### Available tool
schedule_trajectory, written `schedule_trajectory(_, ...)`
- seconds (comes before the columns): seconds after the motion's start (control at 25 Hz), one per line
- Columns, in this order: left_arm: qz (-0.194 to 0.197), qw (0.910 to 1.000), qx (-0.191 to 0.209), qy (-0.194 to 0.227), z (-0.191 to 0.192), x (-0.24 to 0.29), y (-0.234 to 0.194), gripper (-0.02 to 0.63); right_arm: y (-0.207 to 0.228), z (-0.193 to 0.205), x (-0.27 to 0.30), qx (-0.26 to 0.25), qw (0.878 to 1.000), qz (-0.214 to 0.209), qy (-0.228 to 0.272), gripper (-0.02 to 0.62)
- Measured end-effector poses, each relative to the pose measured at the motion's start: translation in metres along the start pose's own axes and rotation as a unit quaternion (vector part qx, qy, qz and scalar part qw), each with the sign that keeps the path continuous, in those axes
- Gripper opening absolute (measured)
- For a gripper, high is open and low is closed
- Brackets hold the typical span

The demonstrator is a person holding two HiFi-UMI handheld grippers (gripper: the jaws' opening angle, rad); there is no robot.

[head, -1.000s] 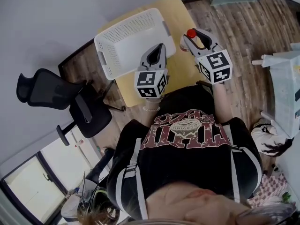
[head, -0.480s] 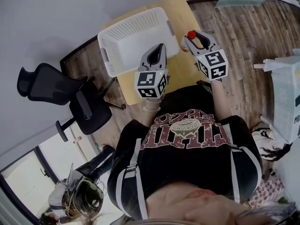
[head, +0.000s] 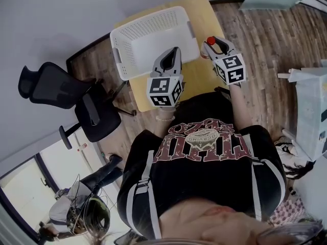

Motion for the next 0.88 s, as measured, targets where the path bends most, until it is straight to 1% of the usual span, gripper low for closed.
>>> schedule_trajectory(0.24, -0.008, 1.0000, -0.001, 0.000, 0.000, -0.002, -0.003, 0.046, 0.000, 0.013, 0.003, 0.001, 1.000, -0.001, -0.015, 0.160)
schedule_trajectory(0.6, -0.007, 1.0000, -0.001, -0.001, 0.000, -0.001, -0.005, 0.046, -0.001, 0.025, 0.006, -0.009, 0.999, -0.002, -0.032, 0.160)
schedule_trajectory(0.88, -0.001, 1.0000, -0.003, -0.005, 0.003, 0.003, -0.007, 0.047, -0.003, 0.029, 0.005, -0.013, 0.999, 0.000, -0.032, 0.160)
Point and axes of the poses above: the fingertips, and each gripper's own axes: x forward along the fingers, y to its right, z out of its underside, the point moved 9 cm from there along -x, backward along the fingers, and after that the axes turned 15 degrees about y, right-handed, at the moved point
